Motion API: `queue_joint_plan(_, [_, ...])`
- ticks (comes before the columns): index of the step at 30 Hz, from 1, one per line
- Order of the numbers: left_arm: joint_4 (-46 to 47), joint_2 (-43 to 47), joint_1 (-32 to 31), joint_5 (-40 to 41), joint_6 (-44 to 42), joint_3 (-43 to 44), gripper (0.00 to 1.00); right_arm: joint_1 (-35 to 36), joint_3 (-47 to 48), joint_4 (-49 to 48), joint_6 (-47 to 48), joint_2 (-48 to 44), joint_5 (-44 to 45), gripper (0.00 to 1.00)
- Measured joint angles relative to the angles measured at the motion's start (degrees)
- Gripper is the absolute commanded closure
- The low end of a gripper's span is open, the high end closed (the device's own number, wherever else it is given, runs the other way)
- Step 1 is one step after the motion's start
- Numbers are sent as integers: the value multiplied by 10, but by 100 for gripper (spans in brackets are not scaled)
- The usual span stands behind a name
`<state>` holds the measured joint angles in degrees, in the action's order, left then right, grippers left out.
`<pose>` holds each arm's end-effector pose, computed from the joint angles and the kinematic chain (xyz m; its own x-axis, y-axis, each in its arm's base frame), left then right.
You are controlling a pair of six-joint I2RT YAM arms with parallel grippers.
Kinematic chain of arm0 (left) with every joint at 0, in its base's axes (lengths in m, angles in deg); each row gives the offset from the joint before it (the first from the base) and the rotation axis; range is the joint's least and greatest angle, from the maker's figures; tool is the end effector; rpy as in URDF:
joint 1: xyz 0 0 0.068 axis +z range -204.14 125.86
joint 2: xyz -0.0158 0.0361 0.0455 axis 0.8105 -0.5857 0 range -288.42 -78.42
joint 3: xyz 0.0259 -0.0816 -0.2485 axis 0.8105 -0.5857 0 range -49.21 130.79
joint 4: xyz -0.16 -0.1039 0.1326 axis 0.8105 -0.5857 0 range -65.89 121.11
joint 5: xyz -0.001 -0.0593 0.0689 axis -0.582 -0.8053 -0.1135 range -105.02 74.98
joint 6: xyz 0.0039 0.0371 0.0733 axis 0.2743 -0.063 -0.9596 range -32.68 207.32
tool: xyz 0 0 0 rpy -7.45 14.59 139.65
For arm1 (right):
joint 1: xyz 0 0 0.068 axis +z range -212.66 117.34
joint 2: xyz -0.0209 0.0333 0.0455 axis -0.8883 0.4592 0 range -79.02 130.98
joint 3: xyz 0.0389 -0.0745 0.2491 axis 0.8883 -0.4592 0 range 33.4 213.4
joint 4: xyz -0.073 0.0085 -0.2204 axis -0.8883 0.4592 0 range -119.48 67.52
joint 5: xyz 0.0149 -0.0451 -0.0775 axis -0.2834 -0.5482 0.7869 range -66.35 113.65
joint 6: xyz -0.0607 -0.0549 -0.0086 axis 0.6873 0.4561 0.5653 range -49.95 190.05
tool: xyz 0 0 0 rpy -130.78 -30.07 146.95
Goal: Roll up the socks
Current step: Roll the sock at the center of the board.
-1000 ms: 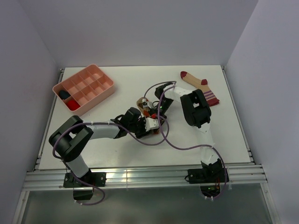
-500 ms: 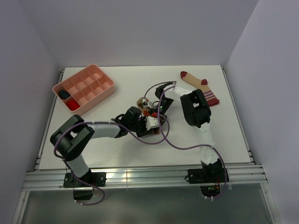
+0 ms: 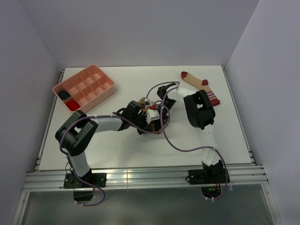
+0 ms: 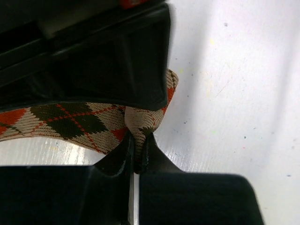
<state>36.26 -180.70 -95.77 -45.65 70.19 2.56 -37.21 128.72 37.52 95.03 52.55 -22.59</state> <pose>0.2385 -0.2607 0.1382 -0.2612 0.5711 -0.7783 0.9586 0.2484 -0.1394 0.3099 0.2047 0.1052 -0.7343 -0.6729 -0.0892 -0.5052 0.4541 0.7339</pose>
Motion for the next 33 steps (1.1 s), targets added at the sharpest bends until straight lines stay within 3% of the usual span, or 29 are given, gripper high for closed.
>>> queue_joint_plan(5, [-57, -36, 25, -51, 46, 55, 99, 0, -85, -114, -52, -80, 30, 65])
queue_joint_plan(12, [-153, -99, 59, -110, 94, 146, 99, -17, -259, -350, -161, -235, 118, 49])
queue_joint_plan(18, [-242, -145, 81, -139, 116, 216, 99, -36, -405, -516, -245, -371, 209, 44])
queue_joint_plan(24, [-353, -198, 102, -170, 118, 297, 99, -37, -516, -622, -282, -510, 257, 40])
queue_joint_plan(27, [-401, -218, 115, -182, 116, 324, 99, -10, -539, -650, -283, -543, 282, 38])
queue_joint_plan(33, [-491, -253, 142, -194, 98, 377, 99, 114, -544, -663, -251, -549, 351, 37])
